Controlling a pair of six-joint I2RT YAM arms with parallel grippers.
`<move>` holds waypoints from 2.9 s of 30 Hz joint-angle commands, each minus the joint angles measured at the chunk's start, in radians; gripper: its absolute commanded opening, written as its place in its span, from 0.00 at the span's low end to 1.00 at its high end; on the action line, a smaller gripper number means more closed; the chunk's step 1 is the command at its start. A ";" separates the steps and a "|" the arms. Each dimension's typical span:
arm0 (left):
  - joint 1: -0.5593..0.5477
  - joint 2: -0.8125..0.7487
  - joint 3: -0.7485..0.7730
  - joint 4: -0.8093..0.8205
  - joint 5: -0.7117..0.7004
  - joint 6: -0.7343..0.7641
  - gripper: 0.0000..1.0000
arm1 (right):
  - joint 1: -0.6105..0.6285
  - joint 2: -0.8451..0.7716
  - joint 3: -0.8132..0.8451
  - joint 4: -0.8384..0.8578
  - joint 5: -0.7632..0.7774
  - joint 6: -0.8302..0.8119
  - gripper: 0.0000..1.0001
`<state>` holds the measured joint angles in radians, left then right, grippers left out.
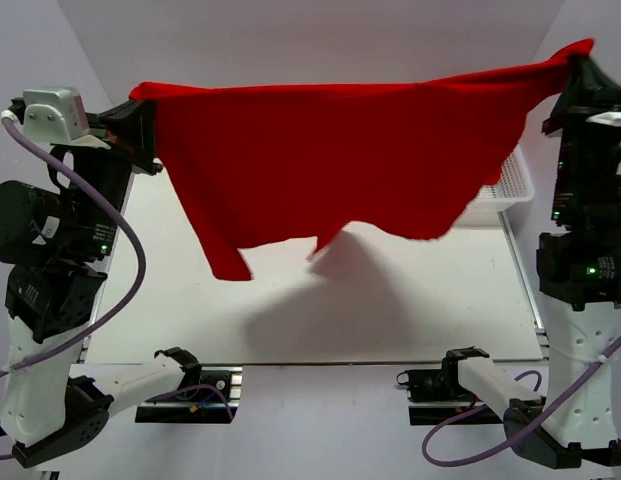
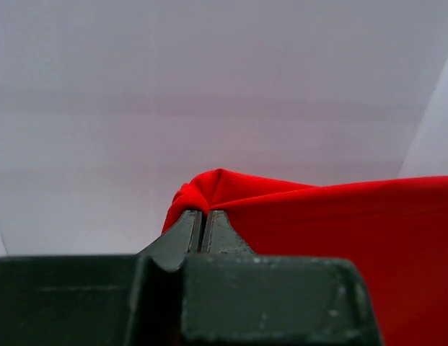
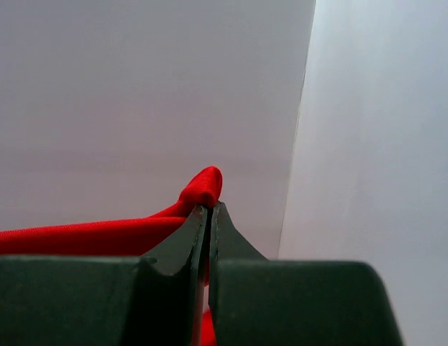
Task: Fold and stack the t-shirts
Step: Flatten out the tshirt
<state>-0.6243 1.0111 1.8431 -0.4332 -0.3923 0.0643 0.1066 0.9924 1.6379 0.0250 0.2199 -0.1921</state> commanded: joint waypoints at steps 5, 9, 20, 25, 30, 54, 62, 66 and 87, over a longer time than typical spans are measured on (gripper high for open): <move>0.015 0.220 -0.034 0.132 -0.366 0.141 0.00 | -0.010 0.265 0.120 -0.023 0.023 -0.069 0.00; 0.026 0.401 -0.024 0.250 -0.442 0.242 0.00 | -0.012 0.440 0.192 -0.062 -0.049 -0.066 0.00; 0.133 0.879 0.679 0.362 -0.336 0.483 0.00 | -0.012 0.754 0.667 0.011 -0.105 -0.004 0.00; 0.143 0.657 0.395 0.424 -0.228 0.451 0.00 | -0.012 0.588 0.397 0.027 -0.126 -0.015 0.00; 0.143 0.482 0.063 0.344 -0.256 0.388 0.00 | -0.012 0.369 0.142 -0.013 -0.103 -0.017 0.00; 0.143 0.075 -0.835 -0.346 -0.043 -0.675 1.00 | -0.002 0.015 -0.650 -0.384 -0.132 0.453 0.90; 0.152 0.389 -0.659 -0.203 -0.091 -0.618 1.00 | 0.033 0.254 -0.584 -0.284 -0.456 0.342 0.90; 0.211 0.579 -0.567 -0.148 -0.080 -0.606 1.00 | 0.100 0.537 -0.393 -0.301 -0.424 0.316 0.90; 0.474 1.101 -0.363 0.086 0.167 -0.540 1.00 | 0.125 1.109 -0.107 -0.372 -0.272 0.457 0.90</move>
<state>-0.1753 2.0895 1.4685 -0.4160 -0.2859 -0.4927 0.2352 2.1571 1.6054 -0.3504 -0.0544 0.2173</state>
